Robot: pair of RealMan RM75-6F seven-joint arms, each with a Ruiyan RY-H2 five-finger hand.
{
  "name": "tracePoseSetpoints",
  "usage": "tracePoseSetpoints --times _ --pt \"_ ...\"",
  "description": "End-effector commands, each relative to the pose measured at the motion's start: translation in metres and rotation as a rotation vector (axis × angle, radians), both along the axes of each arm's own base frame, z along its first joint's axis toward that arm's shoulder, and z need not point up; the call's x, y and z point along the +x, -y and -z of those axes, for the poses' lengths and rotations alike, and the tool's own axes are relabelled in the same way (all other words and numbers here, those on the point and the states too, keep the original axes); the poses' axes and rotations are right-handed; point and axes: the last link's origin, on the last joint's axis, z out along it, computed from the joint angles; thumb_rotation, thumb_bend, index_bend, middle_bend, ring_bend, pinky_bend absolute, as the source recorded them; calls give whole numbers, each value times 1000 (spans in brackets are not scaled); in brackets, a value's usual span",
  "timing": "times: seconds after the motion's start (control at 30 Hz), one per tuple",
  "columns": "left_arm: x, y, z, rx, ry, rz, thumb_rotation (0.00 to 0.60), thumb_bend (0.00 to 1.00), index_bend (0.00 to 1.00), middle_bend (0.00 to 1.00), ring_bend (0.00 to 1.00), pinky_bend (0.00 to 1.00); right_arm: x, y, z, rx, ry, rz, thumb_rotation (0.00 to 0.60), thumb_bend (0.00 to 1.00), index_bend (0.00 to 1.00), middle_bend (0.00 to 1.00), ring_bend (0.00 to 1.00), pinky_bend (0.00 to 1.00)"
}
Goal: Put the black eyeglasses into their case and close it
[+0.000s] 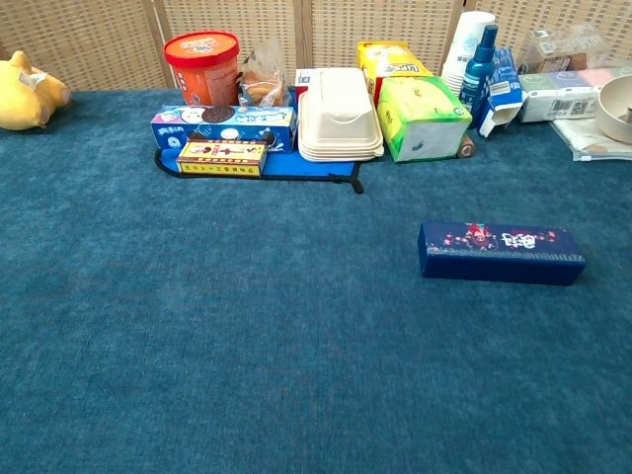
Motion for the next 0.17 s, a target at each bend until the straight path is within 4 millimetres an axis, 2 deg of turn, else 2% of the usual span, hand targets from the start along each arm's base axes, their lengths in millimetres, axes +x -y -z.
tracePoseSetpoints --times 0.03,0.17 --pt "2 0 -2 10 6 6 597 226 249 227 107 76 0 -1 -1 -3 5 -3 600 275 195 116 0 37" --pt "2 0 -4 11 3 13 598 226 249 227 107 75 1 1 0 -1 9 -13 600 276 197 116 0 37"
